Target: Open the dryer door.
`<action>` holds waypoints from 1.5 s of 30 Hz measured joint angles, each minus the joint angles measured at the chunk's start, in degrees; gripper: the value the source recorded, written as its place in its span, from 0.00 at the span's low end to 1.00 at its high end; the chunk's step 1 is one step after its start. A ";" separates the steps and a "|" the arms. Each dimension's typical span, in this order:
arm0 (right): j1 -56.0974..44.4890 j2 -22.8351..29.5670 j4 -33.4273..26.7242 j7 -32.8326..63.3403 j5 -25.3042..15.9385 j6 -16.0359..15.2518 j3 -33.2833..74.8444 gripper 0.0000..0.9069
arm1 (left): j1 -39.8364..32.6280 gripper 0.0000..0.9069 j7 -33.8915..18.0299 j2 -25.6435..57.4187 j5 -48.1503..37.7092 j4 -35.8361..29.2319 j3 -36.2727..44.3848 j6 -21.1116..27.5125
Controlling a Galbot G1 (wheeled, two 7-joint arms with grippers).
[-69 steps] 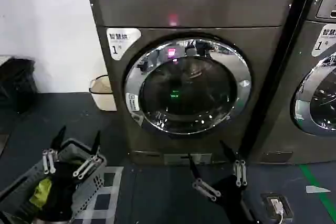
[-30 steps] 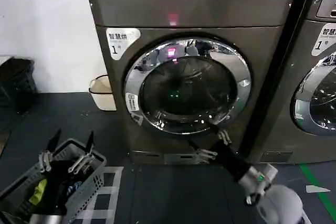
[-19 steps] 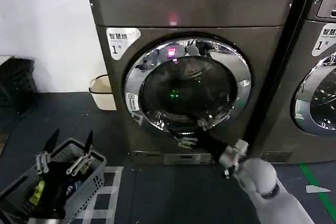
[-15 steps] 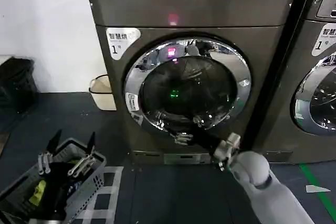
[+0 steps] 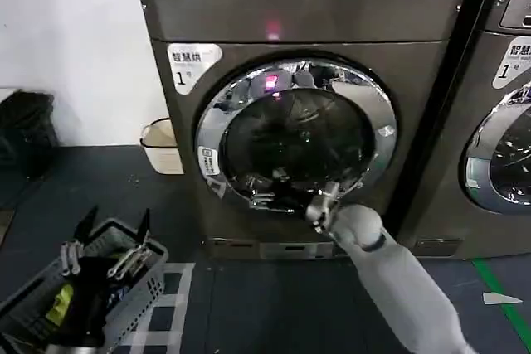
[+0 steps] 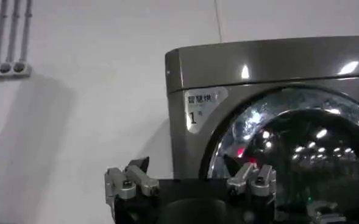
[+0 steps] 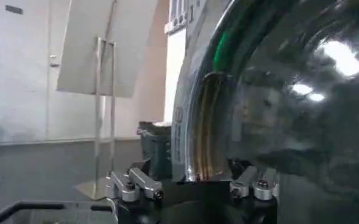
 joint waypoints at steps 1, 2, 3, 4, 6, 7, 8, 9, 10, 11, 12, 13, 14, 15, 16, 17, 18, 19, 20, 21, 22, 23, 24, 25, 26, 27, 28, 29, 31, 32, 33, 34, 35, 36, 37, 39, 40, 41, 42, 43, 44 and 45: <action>0.37 0.39 -0.59 0.02 0.00 0.00 -0.31 1.00 | -0.01 1.00 0.00 0.00 0.00 -0.02 -0.02 0.00; 0.90 0.91 -1.30 0.12 -0.01 0.02 -0.71 1.00 | 0.06 1.00 -0.01 0.00 -0.01 -0.15 -0.06 0.01; 1.47 1.47 -2.00 0.21 -0.01 0.03 -1.10 1.00 | 0.17 1.00 0.01 0.00 -0.04 -0.26 -0.09 0.02; 2.04 2.01 -2.83 0.26 -0.01 0.03 -1.47 1.00 | 0.31 1.00 0.00 0.01 -0.06 -0.43 -0.12 0.02; 3.02 3.01 -4.32 0.36 -0.01 0.04 -1.99 1.00 | 0.69 1.00 0.02 0.02 -0.19 -0.73 -0.15 0.02; 3.37 3.33 -4.87 0.36 -0.01 0.07 -2.22 1.00 | 0.81 1.00 0.02 0.00 -0.30 -0.83 -0.14 0.02; 3.69 3.62 -5.41 0.36 -0.01 0.08 -2.40 1.00 | 0.88 1.00 -0.01 -0.05 -0.39 -0.84 -0.16 0.02; 4.11 3.94 -6.03 0.35 0.00 0.14 -2.63 1.00 | 0.95 1.00 0.01 -0.10 -0.50 -0.88 -0.15 0.00; 4.61 4.27 -6.69 0.35 0.02 0.16 -2.82 1.00 | 0.94 1.00 0.14 -0.16 -0.38 -0.93 -0.15 -0.03; 5.01 4.49 -7.11 0.29 0.05 0.17 -3.04 1.00 | 0.88 1.00 0.21 -0.25 -0.33 -0.95 -0.15 -0.17; 5.43 4.76 -7.59 0.14 0.10 0.20 -3.28 1.00 | 0.81 1.00 0.20 -0.33 -0.64 -1.01 -0.15 -0.21; 5.80 4.94 -7.99 -0.01 0.17 0.21 -3.43 1.00 | 0.79 1.00 0.22 -0.35 -0.96 -1.01 -0.15 -0.25; 6.13 5.07 -8.32 -0.22 0.25 0.21 -3.52 1.00 | 0.76 1.00 0.30 -0.36 -1.09 -0.98 -0.22 -0.47; 6.41 5.10 -8.45 -0.55 0.54 0.17 -3.54 1.00 | 0.75 1.00 0.36 -0.37 -1.28 -0.85 -0.37 -0.57; 6.56 5.09 -8.45 -0.86 0.97 0.13 -3.53 1.00 | 0.73 1.00 0.62 -0.38 -1.67 -0.78 -0.55 -0.55; 6.60 5.00 -8.43 -1.37 1.58 -0.20 -3.51 1.00 | 0.67 1.00 0.80 -0.40 -1.84 -0.66 -0.80 -0.56; 6.59 4.82 -8.27 -2.04 2.06 -0.51 -3.50 1.00 | 0.58 1.00 0.86 -0.40 -2.02 -0.53 -1.05 -0.61; 6.50 4.58 -7.99 -2.89 2.35 -0.64 -3.43 1.00 | 0.39 1.00 0.87 -0.40 -2.47 -0.40 -1.33 -0.61; 6.38 4.37 -7.68 -3.65 2.47 -0.76 -3.42 1.00 | 0.25 1.00 0.89 -0.39 -2.89 -0.24 -1.58 -0.58; 6.17 4.05 -7.26 -4.38 2.61 -1.00 -3.40 1.00 | -0.07 1.00 0.89 -0.33 -3.40 0.00 -1.92 -0.62; 5.90 3.68 -6.80 -5.20 2.75 -1.30 -3.38 1.00 | -0.37 1.00 0.87 -0.17 -3.84 0.28 -2.25 -0.68; 5.60 3.15 -6.21 -6.26 2.81 -1.61 -3.35 1.00 | -0.60 1.00 0.91 -0.02 -4.39 0.57 -2.53 -0.59; 5.35 2.79 -5.62 -7.25 2.82 -1.77 -3.36 1.00 | -0.98 1.00 1.19 0.30 -5.07 1.01 -2.95 -0.54; 5.09 2.40 -5.02 -8.24 2.91 -1.93 -3.36 1.00 | -1.32 1.00 1.63 0.59 -5.76 1.37 -3.32 -0.51; 4.77 1.82 -4.33 -9.74 3.04 -2.13 -3.27 1.00 | -1.58 1.00 2.28 0.95 -6.31 1.72 -3.63 -0.47; 4.42 1.22 -3.60 -11.07 3.08 -2.18 -3.21 1.00 | -2.05 1.00 3.64 1.44 -6.42 2.22 -4.08 -0.77; 3.98 0.50 -2.69 -12.68 3.18 -2.41 -3.11 1.00 | -2.45 1.00 4.73 1.94 -5.91 2.73 -4.56 -1.41; 3.51 -0.30 -1.75 -13.97 3.28 -2.88 -3.04 1.00 | -2.87 1.00 5.82 2.52 -5.61 3.40 -5.19 -2.21; 2.61 -1.94 0.22 -16.34 3.68 -3.19 -2.62 1.00 | -3.66 1.00 6.92 3.66 -6.92 4.59 -6.47 -2.78; 2.22 -2.67 1.15 -17.21 3.75 -3.26 -2.42 1.00 | -4.01 1.00 7.31 4.38 -8.19 5.39 -7.12 -2.89; 1.79 -3.41 2.09 -18.42 4.00 -3.29 -2.10 1.00 | -4.53 1.00 7.31 5.12 -9.25 6.23 -7.68 -3.04; 1.30 -4.31 3.09 -19.54 4.38 -3.37 -1.65 1.00 | -4.86 1.00 7.34 5.71 -9.74 6.92 -7.99 -3.14; 0.74 -5.25 4.13 -20.92 4.74 -3.49 -1.23 1.00 | -5.18 1.00 7.32 6.46 -10.00 7.70 -8.28 -3.19; 0.06 -6.27 5.32 -22.51 5.18 -3.71 -0.68 1.00 | -5.51 1.00 7.30 7.16 -10.56 8.30 -8.46 -3.03; -0.49 -7.12 6.24 -23.72 5.72 -3.90 -0.22 1.00 | -5.77 1.00 7.29 8.03 -11.16 8.93 -8.55 -2.89; -1.90 -8.89 8.51 -26.60 7.52 -4.16 1.02 1.00 | -6.34 1.00 8.06 9.63 -11.78 10.22 -8.73 -3.52; -2.62 -9.75 9.58 -27.80 8.04 -4.36 1.70 1.00 | -6.60 1.00 8.82 10.58 -12.92 10.97 -8.77 -3.68; -3.47 -10.71 10.84 -29.55 8.41 -4.45 2.45 1.00 | -6.92 1.00 9.23 11.53 -14.35 11.61 -8.78 -3.29; -4.35 -11.65 11.96 -30.86 8.48 -4.46 3.24 1.00 | -7.25 1.00 9.74 12.59 -16.06 12.29 -8.76 -2.34; -5.07 -12.34 12.84 -31.70 8.48 -4.46 3.77 1.00 | -7.56 1.00 10.08 13.70 -17.70 12.97 -8.68 -1.48; -6.02 -13.22 13.95 -33.41 8.48 -4.46 4.53 1.00 | -7.99 1.00 10.44 14.84 -19.64 13.64 -8.60 -0.80; -6.97 -14.09 14.95 -34.96 8.44 -4.45 5.32 1.00 | -8.46 1.00 10.56 16.07 -21.22 14.39 -8.43 -0.16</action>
